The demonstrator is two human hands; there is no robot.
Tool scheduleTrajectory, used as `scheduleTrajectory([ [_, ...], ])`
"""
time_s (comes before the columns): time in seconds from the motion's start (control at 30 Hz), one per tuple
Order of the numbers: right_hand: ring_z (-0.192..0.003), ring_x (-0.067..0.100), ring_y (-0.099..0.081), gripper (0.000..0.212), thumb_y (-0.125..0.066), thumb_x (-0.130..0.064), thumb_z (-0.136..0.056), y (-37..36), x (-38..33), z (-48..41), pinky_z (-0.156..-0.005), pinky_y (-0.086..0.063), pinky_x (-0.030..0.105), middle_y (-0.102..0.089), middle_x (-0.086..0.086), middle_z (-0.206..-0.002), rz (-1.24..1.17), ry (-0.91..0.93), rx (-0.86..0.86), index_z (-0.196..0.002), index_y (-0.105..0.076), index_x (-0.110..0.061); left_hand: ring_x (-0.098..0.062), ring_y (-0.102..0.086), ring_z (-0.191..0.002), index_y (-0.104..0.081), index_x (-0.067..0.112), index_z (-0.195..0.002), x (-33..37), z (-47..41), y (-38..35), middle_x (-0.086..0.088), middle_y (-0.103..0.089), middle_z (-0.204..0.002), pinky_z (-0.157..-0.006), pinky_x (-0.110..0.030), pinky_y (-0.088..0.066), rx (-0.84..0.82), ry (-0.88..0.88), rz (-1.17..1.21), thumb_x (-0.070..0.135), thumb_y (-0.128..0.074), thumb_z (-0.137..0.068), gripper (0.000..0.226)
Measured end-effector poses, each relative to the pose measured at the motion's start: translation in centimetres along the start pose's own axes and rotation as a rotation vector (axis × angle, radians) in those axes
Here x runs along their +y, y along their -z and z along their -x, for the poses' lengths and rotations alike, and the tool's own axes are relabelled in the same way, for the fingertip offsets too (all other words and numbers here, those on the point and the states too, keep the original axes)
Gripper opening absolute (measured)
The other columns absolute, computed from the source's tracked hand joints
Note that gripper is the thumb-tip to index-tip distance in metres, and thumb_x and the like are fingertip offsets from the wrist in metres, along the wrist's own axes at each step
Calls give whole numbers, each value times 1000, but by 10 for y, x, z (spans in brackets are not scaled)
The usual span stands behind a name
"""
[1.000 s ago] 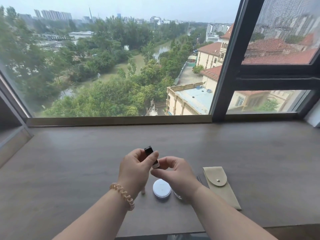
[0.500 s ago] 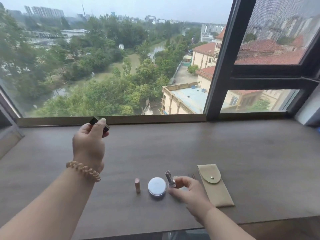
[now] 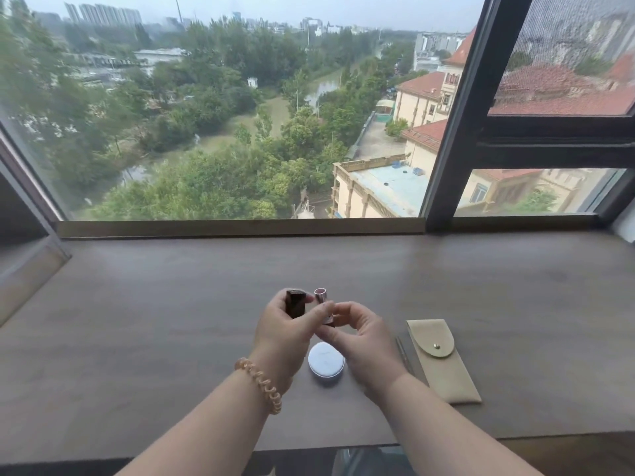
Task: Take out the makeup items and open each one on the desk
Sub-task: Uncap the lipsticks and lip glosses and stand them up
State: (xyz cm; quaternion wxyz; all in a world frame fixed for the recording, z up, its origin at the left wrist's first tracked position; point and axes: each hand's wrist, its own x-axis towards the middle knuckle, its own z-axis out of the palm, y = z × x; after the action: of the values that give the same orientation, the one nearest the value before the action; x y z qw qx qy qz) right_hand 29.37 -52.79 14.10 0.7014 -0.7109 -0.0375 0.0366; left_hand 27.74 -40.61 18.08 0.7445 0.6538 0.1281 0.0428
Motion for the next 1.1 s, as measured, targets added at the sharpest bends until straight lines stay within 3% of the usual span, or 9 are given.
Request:
scheduleTrajectory([
  [0.1, -78, 1, -63, 17, -78, -14, -75, -1, 1, 1, -69, -43, 9, -68, 1, -85, -15, -1, -34, -90, -70, -13, -12, -64, -51, -61, 0, -89, 0, 1, -2, -15, -68, -76, -37, -16, -42, 72, -3, 56, 5, -77, -73, 23],
  [0.23, -85, 6, -63, 9, -73, -12, -80, -1, 5, 3, -80, -45, 19, -70, -4, -85, -56, -13, -110, -89, -72, -16, -5, -64, -53, -65, 1, -83, -3, -1, 0, -11, -67, -74, -41, -14, -43, 83, 3, 81, 4, -75, -74, 14],
  [0.4, -95, 13, -63, 19, -64, -30, -86, -2, 7, 4, -86, -46, 23, -70, 5, -94, -225, -127, -255, -97, -73, -16, -4, -58, -47, -64, 4, -81, -1, -1, 2, -11, -62, -66, -45, -15, -46, 31, 21, 123, 1, -69, -79, 6],
  [0.5, -91, 5, -63, 22, -70, -26, -82, -2, 7, 5, -83, -45, 21, -69, -1, -94, -185, -127, -223, -103, -67, -21, -2, -58, -47, -65, 4, -84, -3, -3, 3, -7, -63, -64, -48, -13, -46, 34, 18, 120, 2, -70, -79, 6],
  [0.6, -81, 2, -61, 21, -75, -23, -74, -1, 8, 3, -79, -44, 22, -65, -4, -87, -43, -75, -105, -92, -64, -20, -3, -60, -52, -66, 4, -86, -4, -4, 3, -6, -65, -64, -52, -13, -47, 16, 13, 107, 5, -71, -78, 9],
  [0.73, -85, 8, -63, 8, -66, -17, -86, 1, 6, 2, -78, -47, 18, -70, -3, -84, -248, -123, -246, -93, -68, -12, -4, -59, -51, -67, 4, -84, -3, -7, 4, -6, -63, -65, -51, -14, -47, 4, 3, 130, 5, -71, -77, 8],
  [0.83, -88, 8, -63, 23, -66, -27, -80, 2, 5, 1, -81, -46, 19, -72, -2, -87, -264, -149, -274, -97, -69, -12, -3, -59, -50, -66, 6, -80, -3, -8, 5, -1, -63, -61, -50, -13, -47, 5, 3, 141, 4, -71, -77, 6],
  [0.97, -86, 12, -65, 36, -79, -28, -65, -1, 7, -1, -86, -49, 29, -69, 6, -92, -161, -112, -186, -97, -68, -17, -6, -62, -54, -67, 6, -81, -6, -6, 5, -2, -66, -63, -52, -14, -49, -9, 14, 158, 4, -71, -78, 6],
  [1.1, -83, 14, -61, 18, -69, -17, -84, -2, 8, -1, -78, -47, 21, -69, 5, -87, -262, -111, -267, -98, -69, -6, -10, -59, -52, -63, 2, -83, -9, -8, 8, -5, -64, -62, -51, -18, -49, -25, 14, 147, 3, -70, -78, 9],
])
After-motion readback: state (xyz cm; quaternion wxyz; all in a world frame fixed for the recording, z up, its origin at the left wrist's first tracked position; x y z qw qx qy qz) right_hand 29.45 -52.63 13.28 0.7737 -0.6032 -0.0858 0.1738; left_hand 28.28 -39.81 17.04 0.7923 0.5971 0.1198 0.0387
